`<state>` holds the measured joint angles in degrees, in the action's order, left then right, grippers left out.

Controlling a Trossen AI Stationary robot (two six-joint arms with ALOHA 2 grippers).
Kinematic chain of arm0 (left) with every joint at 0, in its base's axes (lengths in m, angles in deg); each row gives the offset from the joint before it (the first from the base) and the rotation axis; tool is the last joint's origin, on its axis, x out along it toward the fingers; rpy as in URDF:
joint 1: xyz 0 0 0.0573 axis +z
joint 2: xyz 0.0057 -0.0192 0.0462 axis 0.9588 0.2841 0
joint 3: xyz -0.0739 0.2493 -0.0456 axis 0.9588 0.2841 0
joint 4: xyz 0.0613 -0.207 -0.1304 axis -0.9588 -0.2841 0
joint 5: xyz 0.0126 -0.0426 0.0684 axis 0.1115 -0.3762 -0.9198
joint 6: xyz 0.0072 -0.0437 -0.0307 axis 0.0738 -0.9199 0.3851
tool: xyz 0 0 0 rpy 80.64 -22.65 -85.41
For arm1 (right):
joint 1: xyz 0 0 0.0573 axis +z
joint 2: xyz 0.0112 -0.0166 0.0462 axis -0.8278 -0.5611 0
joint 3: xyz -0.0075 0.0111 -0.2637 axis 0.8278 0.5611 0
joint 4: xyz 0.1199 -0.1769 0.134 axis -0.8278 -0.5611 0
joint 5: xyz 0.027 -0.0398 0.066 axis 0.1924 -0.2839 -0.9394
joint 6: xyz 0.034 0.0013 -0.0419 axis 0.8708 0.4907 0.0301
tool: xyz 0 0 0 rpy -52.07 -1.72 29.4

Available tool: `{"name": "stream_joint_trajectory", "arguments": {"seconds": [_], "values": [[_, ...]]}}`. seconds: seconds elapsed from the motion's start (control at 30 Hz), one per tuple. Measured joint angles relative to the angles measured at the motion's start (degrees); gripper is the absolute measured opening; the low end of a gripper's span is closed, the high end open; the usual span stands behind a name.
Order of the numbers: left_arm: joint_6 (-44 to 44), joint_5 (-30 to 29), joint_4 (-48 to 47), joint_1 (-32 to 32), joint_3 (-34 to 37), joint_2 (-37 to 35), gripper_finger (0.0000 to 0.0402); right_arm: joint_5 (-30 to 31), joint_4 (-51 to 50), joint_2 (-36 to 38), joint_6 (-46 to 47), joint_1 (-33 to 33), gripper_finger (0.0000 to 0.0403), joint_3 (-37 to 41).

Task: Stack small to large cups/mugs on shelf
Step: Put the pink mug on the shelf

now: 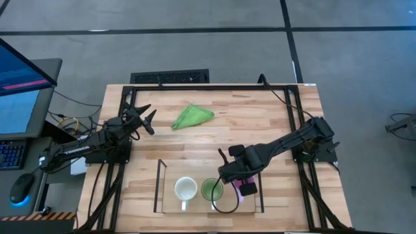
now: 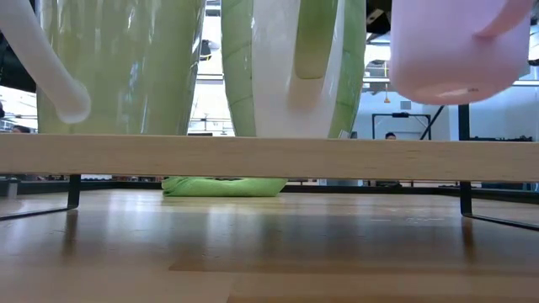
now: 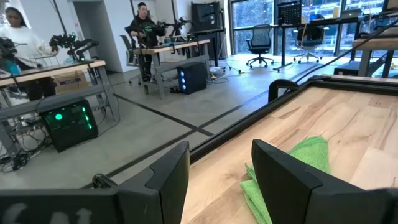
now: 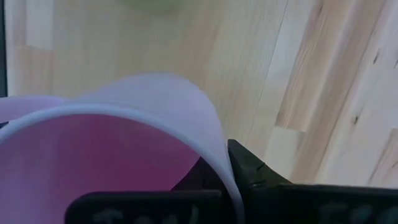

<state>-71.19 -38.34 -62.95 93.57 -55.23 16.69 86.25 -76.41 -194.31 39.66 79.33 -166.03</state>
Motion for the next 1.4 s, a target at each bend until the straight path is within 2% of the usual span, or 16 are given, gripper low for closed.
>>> {"name": "stream_joint_trajectory", "arguments": {"seconds": [0.53, 0.87, 1.07, 1.4], "values": [[0.0, 0.0, 0.0, 0.0, 0.0, 0.0, 0.0167, -5.8, 8.2, 0.0, -0.3, 0.5, 0.0014, 6.7], [0.0, 0.0, 0.0, 0.0, 0.0, 0.0, 0.0167, -6.1, 9.9, -1.3, -0.6, 0.3, 0.0014, 6.6], [0.0, 0.0, 0.0, 0.0, 0.0, 0.0, 0.0167, -10.4, 11.1, -3.7, -2.0, -0.7, 0.0014, 6.7], [0.1, -0.2, 0.0, 0.0, 0.0, 1.1, 0.0167, -10.5, 11.5, -3.7, -3.5, -1.2, 0.0017, 6.7]]}}
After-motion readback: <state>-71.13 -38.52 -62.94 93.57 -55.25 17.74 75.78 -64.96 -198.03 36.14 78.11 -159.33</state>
